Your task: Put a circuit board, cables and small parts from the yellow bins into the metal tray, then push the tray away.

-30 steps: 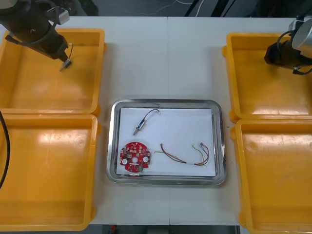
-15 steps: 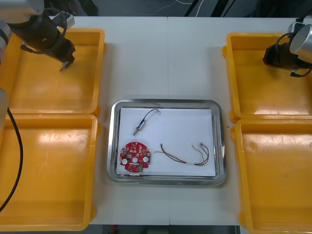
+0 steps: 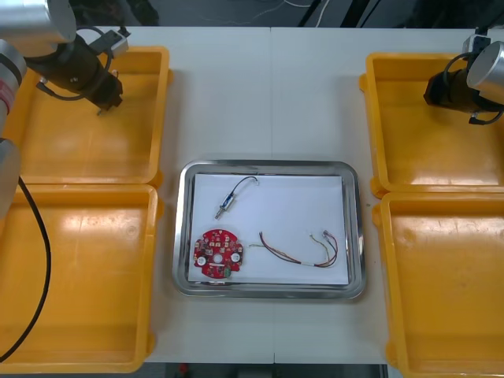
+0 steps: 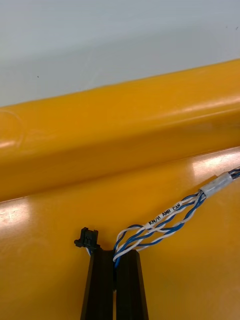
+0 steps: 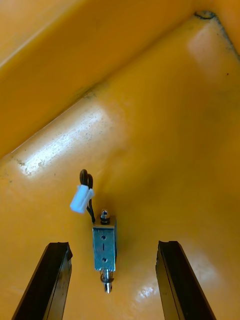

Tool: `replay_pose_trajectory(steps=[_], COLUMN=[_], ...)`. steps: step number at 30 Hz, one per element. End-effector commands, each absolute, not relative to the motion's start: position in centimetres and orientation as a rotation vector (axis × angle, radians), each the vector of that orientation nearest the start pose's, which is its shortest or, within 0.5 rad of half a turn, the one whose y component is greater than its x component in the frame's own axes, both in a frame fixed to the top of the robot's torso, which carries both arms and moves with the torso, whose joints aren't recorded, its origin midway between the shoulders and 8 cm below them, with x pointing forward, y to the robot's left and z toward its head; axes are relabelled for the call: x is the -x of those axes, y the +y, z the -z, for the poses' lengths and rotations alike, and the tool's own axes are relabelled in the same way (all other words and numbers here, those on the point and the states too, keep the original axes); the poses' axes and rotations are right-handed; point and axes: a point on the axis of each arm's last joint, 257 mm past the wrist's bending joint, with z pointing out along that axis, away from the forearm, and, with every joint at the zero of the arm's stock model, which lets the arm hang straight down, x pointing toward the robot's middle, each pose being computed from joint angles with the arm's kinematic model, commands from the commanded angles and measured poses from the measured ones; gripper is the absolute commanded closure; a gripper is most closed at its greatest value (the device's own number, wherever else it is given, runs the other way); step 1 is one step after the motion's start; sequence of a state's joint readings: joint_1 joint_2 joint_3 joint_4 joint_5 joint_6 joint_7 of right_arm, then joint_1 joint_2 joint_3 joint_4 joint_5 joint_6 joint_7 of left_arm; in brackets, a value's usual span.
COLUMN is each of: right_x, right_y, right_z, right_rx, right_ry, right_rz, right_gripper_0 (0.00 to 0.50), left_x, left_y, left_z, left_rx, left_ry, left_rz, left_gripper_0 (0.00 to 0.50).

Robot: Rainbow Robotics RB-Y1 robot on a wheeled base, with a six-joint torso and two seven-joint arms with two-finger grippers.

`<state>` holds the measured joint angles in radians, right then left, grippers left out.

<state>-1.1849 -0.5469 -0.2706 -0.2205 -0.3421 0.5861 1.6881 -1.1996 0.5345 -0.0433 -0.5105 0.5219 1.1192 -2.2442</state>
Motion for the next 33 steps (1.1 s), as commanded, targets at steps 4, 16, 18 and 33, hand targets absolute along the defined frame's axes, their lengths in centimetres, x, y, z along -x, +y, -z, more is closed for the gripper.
replay_pose_trajectory(steps=[4,16,18,33], right_x=[-70.6,-69.3,-68.9,-64.6], right_y=[-41.3,-41.6,-41.6,-41.1], right_z=[15.9,12.7,12.6,12.9], right_rx=[-0.236,-0.196,-0.188,-0.152], right_ry=[2.203,2.294,2.308,2.405], right_rz=[0.048,0.036,0.036,-0.038], right_gripper_0=[0.500,0.500,0.500,0.500], left_x=[-68.9,-69.0,-69.0,-68.8], left_y=[30.1,30.3,30.2,30.4], left_z=[12.7,15.1,15.3,15.6], left_rx=[-0.753,-0.744,-0.747,-0.744], left_ry=[2.337,2.338,2.339,2.346], left_rz=[-0.232,-0.225,-0.222,-0.219], left_gripper_0=[0.000,0.000,0.000,0.500])
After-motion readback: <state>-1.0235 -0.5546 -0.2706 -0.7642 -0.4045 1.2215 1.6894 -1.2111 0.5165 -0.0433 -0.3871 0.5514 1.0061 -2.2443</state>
